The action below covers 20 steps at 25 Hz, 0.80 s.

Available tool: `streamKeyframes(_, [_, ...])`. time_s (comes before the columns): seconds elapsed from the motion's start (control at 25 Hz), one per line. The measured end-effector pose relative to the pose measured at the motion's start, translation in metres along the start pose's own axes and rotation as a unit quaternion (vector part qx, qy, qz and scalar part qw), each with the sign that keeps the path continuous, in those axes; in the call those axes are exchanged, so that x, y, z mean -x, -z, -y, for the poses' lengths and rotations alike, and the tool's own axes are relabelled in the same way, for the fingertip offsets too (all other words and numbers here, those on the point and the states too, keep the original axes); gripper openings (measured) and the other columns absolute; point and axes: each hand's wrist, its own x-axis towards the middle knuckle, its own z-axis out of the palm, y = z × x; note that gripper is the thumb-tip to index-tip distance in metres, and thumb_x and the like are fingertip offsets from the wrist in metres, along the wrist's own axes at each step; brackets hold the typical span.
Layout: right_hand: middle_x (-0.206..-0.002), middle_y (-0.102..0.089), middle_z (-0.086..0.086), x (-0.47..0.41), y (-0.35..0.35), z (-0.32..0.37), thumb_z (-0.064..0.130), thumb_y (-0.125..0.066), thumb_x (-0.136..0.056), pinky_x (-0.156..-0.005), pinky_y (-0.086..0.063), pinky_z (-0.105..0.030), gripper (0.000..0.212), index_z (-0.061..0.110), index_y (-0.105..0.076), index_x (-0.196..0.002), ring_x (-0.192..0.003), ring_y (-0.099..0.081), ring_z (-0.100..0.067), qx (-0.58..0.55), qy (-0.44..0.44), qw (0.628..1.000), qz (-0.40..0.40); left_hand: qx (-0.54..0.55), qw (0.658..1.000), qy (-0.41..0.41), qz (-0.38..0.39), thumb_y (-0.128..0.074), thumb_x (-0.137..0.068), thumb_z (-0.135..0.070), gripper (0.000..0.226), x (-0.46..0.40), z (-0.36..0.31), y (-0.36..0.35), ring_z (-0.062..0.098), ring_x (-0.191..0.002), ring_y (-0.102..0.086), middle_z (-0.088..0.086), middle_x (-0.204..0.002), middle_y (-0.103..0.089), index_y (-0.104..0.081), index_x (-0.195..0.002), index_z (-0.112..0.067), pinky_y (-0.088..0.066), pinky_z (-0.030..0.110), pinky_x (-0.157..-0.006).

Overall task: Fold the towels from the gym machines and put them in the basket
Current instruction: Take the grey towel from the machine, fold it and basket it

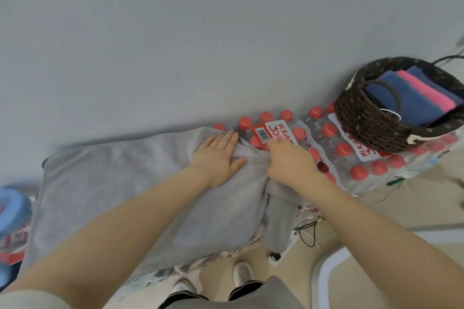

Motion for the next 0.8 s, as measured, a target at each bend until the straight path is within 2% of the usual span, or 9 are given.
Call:
streamKeyframes(0.12, [-0.117,-0.057,-0.013,-0.016,0.014,-0.030,0.007,-0.044,-0.086,-0.074,-0.043,-0.036,0.030,0.007,-0.051,-0.116,-0.105,-0.056,-0.032,0.050,-0.015,0.999,0.000,0.001,0.999,0.008,-0.043,0.002,-0.073,-0.065,0.090,0.000,0.000,-0.006,0.014,-0.145,-0.005,0.000,-0.158,0.001,0.001,-0.148,-0.016,-0.003,0.030,-0.117])
streamKeyframes(0.24, [-0.119,-0.056,-0.017,-0.043,0.026,-0.066,0.004,-0.041,-0.086,-0.083,-0.044,-0.038,0.030,0.005,-0.052,-0.114,-0.110,-0.055,-0.035,0.037,-0.034,0.999,-0.002,0.002,0.998,0.035,-0.056,0.003,-0.064,-0.065,0.099,-0.005,0.003,-0.004,0.017,-0.146,0.000,0.004,-0.158,0.002,0.003,-0.148,-0.013,-0.001,0.029,-0.117])
streamKeyframes(0.4, [-0.118,-0.057,-0.015,-0.078,0.024,-0.093,0.012,-0.043,-0.091,-0.086,-0.039,-0.039,0.028,0.009,-0.048,-0.119,-0.107,-0.055,-0.034,0.008,0.024,0.984,-0.178,-0.013,0.995,0.081,-0.061,0.005,-0.064,-0.066,0.099,-0.012,0.000,-0.001,0.017,-0.146,0.001,0.005,-0.158,0.004,0.006,-0.147,-0.012,0.002,0.029,-0.116])
streamKeyframes(0.44, [-0.119,-0.057,-0.013,-0.083,0.020,-0.097,0.021,-0.047,-0.092,-0.089,-0.039,-0.039,0.031,0.010,-0.047,-0.121,-0.108,-0.055,-0.033,-0.041,0.033,0.984,-0.172,-0.012,0.993,0.090,-0.071,0.006,-0.066,-0.065,0.097,-0.013,-0.001,-0.001,0.018,-0.146,0.000,0.004,-0.158,0.003,0.004,-0.147,-0.014,0.003,0.029,-0.116])
streamKeyframes(0.52, [-0.121,-0.057,-0.011,-0.086,0.014,-0.102,0.034,-0.054,-0.088,-0.088,-0.044,-0.038,0.042,0.011,-0.048,-0.123,-0.109,-0.055,-0.029,-0.146,0.044,0.988,-0.033,-0.016,0.995,0.068,-0.077,0.005,-0.071,-0.063,0.090,-0.012,-0.007,0.001,0.019,-0.146,-0.002,0.003,-0.157,0.001,-0.004,-0.148,-0.017,0.008,0.027,-0.113])
streamKeyframes(0.6, [-0.119,-0.059,-0.012,-0.089,0.012,-0.111,0.030,-0.061,-0.084,-0.080,-0.043,-0.033,0.045,0.008,-0.050,-0.121,-0.105,-0.056,-0.027,-0.186,0.044,0.977,0.099,-0.015,0.998,0.027,-0.057,0.004,-0.074,-0.071,0.091,-0.012,-0.021,0.002,0.017,-0.146,-0.002,0.001,-0.157,0.000,-0.008,-0.148,-0.020,0.011,0.025,-0.111])
streamKeyframes(0.64, [-0.116,-0.060,-0.013,-0.095,0.015,-0.117,0.026,-0.062,-0.084,-0.076,-0.041,-0.032,0.039,0.006,-0.054,-0.117,-0.102,-0.056,-0.026,-0.179,0.053,0.976,0.117,-0.007,0.999,0.017,-0.045,0.006,-0.071,-0.074,0.094,-0.012,-0.028,0.001,0.015,-0.146,-0.001,0.000,-0.158,0.001,-0.006,-0.148,-0.021,0.011,0.023,-0.111])
streamKeyframes(0.72, [-0.112,-0.064,-0.014,-0.109,0.026,-0.126,0.018,-0.061,-0.084,-0.071,-0.037,-0.028,0.024,0.006,-0.063,-0.104,-0.098,-0.057,-0.026,-0.124,0.075,0.986,0.086,0.009,0.999,0.021,-0.034,0.011,-0.065,-0.069,0.096,-0.012,-0.037,-0.002,0.012,-0.145,-0.001,-0.001,-0.158,0.003,0.000,-0.148,-0.023,0.010,0.021,-0.111])
streamKeyframes(0.8, [-0.109,-0.064,-0.017,-0.118,0.038,-0.129,0.014,-0.054,-0.087,-0.072,-0.036,-0.029,0.017,0.006,-0.065,-0.097,-0.100,-0.057,-0.030,-0.064,0.063,0.996,-0.018,0.006,0.999,0.037,-0.035,0.017,-0.061,-0.072,0.100,-0.012,-0.039,-0.005,0.012,-0.145,-0.001,-0.002,-0.158,0.004,0.004,-0.147,-0.024,0.007,0.022,-0.112])
